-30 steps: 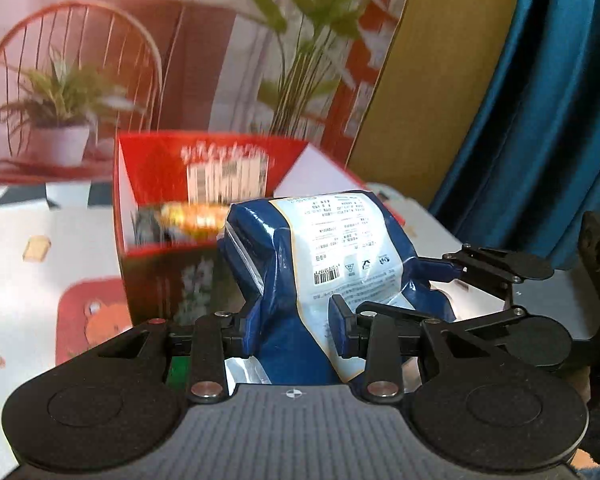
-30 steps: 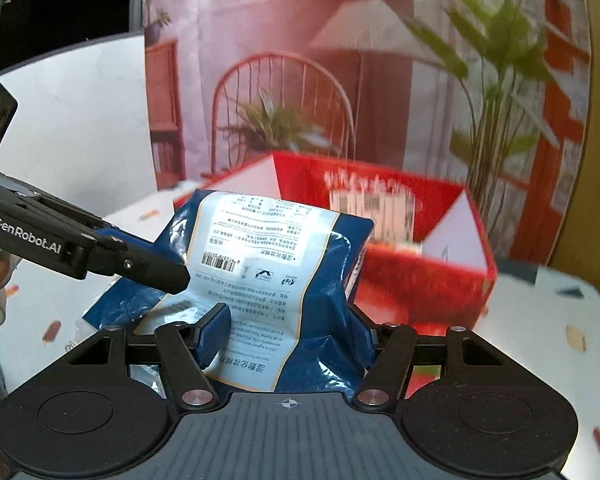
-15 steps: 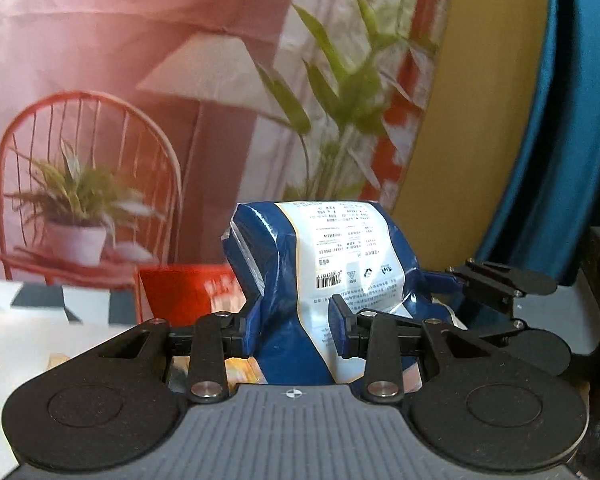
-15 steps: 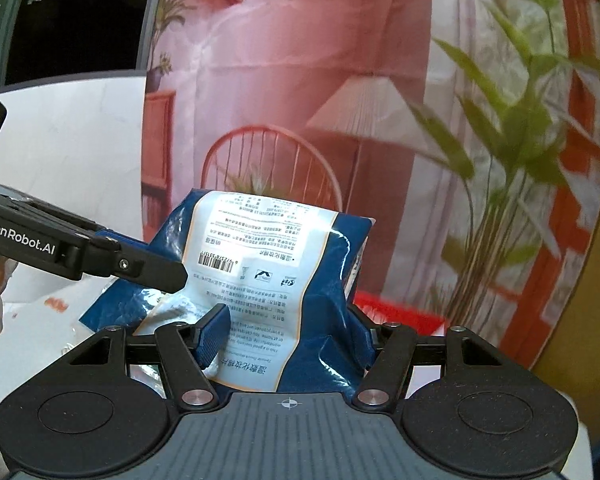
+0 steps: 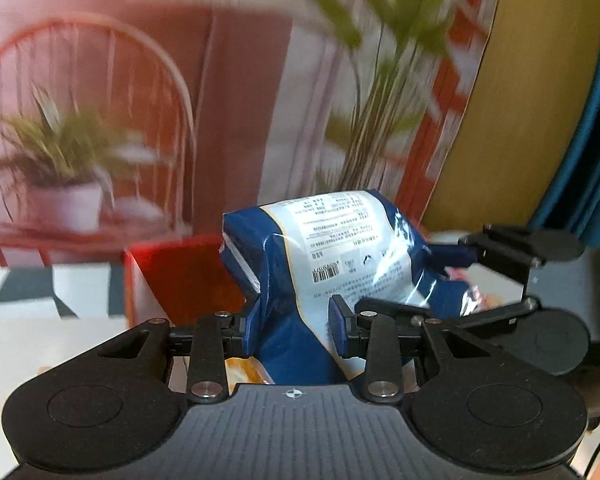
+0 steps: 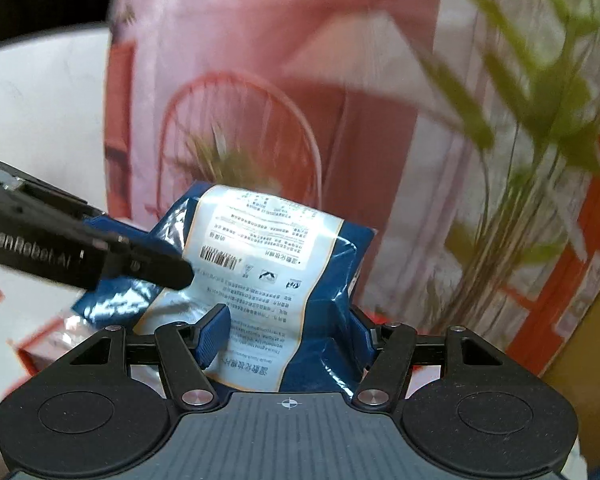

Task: Organize soft objects
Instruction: 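Carry the blue bag over the red box with both grippers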

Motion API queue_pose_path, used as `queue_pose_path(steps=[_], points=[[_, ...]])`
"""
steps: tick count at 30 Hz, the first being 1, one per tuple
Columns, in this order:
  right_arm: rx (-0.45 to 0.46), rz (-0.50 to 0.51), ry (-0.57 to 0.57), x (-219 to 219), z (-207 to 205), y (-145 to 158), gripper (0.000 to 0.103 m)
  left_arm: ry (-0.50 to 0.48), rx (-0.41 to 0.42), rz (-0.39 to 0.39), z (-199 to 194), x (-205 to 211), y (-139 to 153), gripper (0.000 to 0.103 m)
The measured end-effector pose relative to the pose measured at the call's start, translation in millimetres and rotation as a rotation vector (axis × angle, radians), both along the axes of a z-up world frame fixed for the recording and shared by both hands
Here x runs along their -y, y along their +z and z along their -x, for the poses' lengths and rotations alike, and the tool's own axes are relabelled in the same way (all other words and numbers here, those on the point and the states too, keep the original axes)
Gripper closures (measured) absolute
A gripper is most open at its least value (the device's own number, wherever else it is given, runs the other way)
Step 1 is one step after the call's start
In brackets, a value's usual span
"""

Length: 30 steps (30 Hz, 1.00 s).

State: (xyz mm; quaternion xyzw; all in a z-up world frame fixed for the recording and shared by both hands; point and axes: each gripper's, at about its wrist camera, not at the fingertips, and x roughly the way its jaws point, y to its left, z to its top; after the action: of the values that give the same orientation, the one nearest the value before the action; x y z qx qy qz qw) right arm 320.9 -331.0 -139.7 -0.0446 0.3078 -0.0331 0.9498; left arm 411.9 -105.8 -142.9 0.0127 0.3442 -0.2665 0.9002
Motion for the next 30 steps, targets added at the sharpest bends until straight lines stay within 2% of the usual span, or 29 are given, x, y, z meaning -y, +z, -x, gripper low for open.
queue_pose_path(steps=[4, 8, 10, 13, 18, 22, 24, 27, 30], points=[[-0.131, -0.013, -0.037, 12, -22, -26, 0.045, -0.016, -0.071, -0.086, -18, 20, -24, 0.068], [-0.258, -0.03, -0.11, 20, -39, -47, 0.046, -0.014, -0.118, -0.066, -27, 20, -38, 0.067], [-0.297, -0.025, -0.135, 21, -44, -51, 0.051, -0.016, -0.119, -0.074, -28, 19, -40, 0.067], [-0.362, -0.025, -0.136, 21, -51, -60, 0.052, -0.013, -0.119, -0.058, -27, 15, -41, 0.067], [-0.478, 0.024, -0.086, 10, -61, -73, 0.055, -0.013, -0.104, -0.057, -23, 18, -41, 0.067], [-0.571, -0.006, -0.066, 12, -70, -82, 0.055, -0.005, -0.089, -0.058, -18, 16, -37, 0.067], [-0.586, -0.019, -0.068, 13, -72, -83, 0.055, 0.0, -0.082, -0.061, -14, 13, -34, 0.066], [-0.561, -0.011, -0.076, 12, -70, -79, 0.055, 0.011, -0.067, -0.068, -9, 6, -29, 0.066], [-0.452, -0.015, -0.114, 17, -60, -65, 0.052, 0.027, -0.051, -0.067, -1, -2, -22, 0.066]])
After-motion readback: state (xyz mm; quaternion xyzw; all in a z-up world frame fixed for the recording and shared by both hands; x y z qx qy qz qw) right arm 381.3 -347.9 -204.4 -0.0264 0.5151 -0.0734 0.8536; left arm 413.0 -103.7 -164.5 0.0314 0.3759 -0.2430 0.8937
